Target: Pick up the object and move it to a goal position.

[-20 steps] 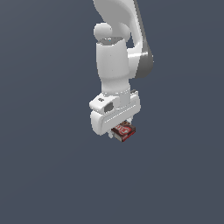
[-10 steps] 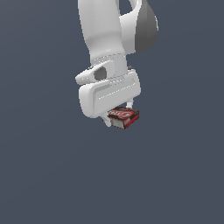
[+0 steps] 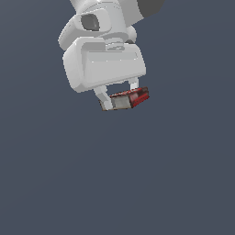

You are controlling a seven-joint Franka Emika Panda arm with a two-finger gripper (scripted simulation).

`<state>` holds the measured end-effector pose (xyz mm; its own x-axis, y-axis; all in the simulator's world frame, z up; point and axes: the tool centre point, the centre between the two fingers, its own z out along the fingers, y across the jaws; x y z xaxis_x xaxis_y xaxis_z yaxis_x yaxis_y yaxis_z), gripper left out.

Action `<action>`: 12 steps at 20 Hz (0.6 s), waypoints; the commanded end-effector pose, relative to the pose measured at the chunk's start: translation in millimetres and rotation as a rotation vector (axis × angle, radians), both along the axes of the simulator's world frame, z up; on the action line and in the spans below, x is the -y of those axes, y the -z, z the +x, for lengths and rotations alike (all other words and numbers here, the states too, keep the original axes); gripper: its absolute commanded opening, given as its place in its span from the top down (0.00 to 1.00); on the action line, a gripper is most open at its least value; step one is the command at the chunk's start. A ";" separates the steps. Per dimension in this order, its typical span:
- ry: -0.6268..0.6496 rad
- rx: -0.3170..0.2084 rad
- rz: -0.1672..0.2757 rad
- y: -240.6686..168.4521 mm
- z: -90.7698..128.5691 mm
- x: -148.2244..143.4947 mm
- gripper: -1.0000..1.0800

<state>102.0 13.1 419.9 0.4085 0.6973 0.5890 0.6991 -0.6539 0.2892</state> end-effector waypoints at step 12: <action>-0.073 0.117 0.039 -72.4 -8.3 12.5 1.00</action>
<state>94.6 1.5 487.4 0.2933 0.6987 0.6526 0.7074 -0.6178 0.3435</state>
